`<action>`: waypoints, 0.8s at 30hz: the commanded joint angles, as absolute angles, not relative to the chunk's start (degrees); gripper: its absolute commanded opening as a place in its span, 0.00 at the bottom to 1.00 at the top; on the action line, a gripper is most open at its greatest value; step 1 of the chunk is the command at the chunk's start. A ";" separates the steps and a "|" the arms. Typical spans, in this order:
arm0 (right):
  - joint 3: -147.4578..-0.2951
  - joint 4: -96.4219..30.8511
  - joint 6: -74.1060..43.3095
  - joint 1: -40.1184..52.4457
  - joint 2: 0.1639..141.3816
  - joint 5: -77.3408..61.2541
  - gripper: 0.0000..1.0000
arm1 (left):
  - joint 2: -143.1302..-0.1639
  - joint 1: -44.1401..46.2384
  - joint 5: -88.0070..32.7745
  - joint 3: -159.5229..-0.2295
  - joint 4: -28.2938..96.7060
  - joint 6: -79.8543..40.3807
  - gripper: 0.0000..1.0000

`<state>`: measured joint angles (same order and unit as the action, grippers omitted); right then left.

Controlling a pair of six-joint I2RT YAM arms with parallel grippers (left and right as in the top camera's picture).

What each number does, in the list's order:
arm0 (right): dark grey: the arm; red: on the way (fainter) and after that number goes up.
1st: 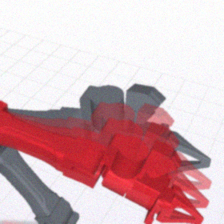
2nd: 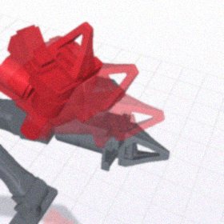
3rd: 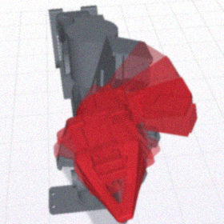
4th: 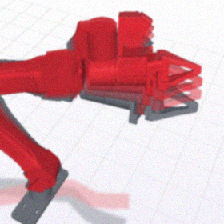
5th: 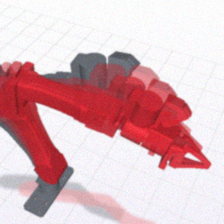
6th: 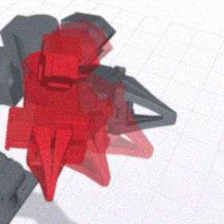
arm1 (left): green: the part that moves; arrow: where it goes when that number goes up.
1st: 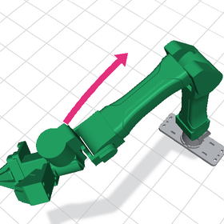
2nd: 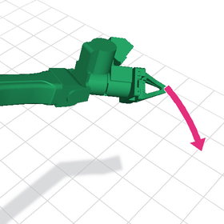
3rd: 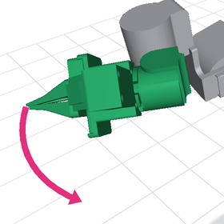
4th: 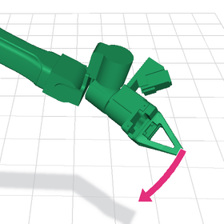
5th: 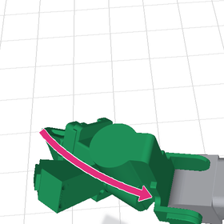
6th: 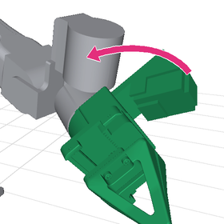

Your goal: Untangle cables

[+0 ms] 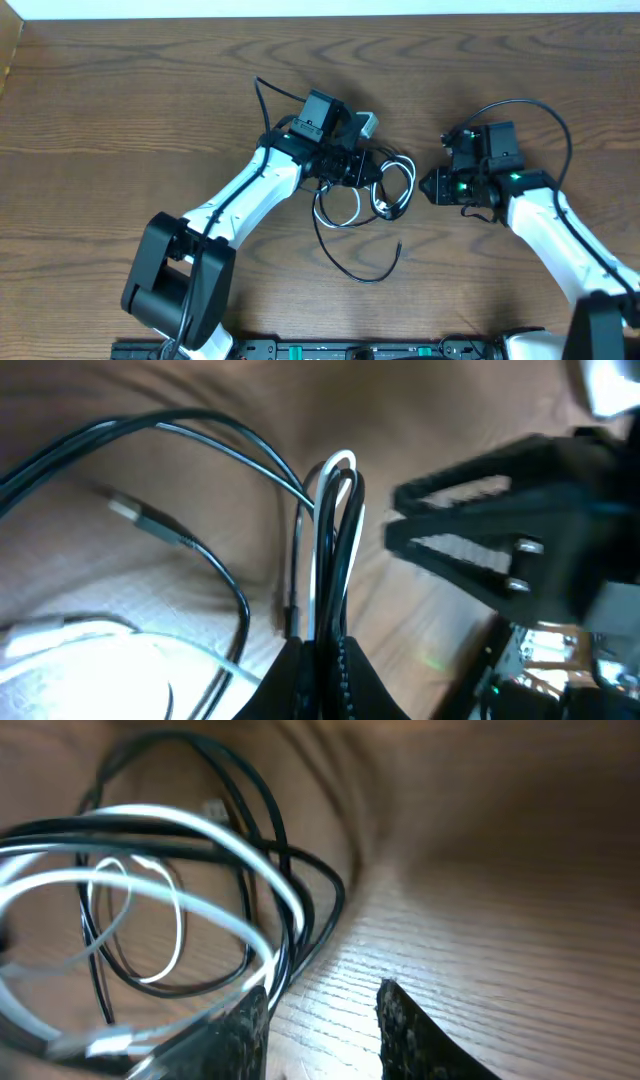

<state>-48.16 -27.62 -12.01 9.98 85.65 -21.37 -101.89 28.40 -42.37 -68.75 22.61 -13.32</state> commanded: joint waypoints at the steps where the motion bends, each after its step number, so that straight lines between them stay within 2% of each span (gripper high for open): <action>1: -48.47 -25.78 -8.23 10.24 89.78 -27.99 0.33 | -101.25 28.88 -44.77 -68.47 24.80 -13.39 0.08; 6: -48.47 -21.32 -8.10 10.24 95.04 -30.83 0.34 | -101.25 30.24 -44.80 -68.47 26.57 -13.39 0.08; 9: -48.47 -18.09 -8.12 10.24 98.26 -33.08 0.30 | -101.25 31.35 -44.80 -68.47 26.98 -13.39 0.08; 14: -48.47 -15.35 -8.34 10.22 100.75 -32.51 0.01 | -101.25 32.23 -44.77 -68.47 28.32 -13.39 0.08; 21: -48.47 -19.94 -18.11 10.22 101.45 -14.39 0.01 | -101.06 31.44 -43.88 -68.47 32.99 -10.96 0.08; 24: -48.49 -24.51 -23.03 10.07 101.41 -3.97 0.01 | -100.01 29.10 -38.20 -68.47 36.82 -10.74 0.08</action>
<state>-49.30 -21.58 -16.29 10.50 100.31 -24.14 -101.89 31.46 -42.41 -68.73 34.22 -12.58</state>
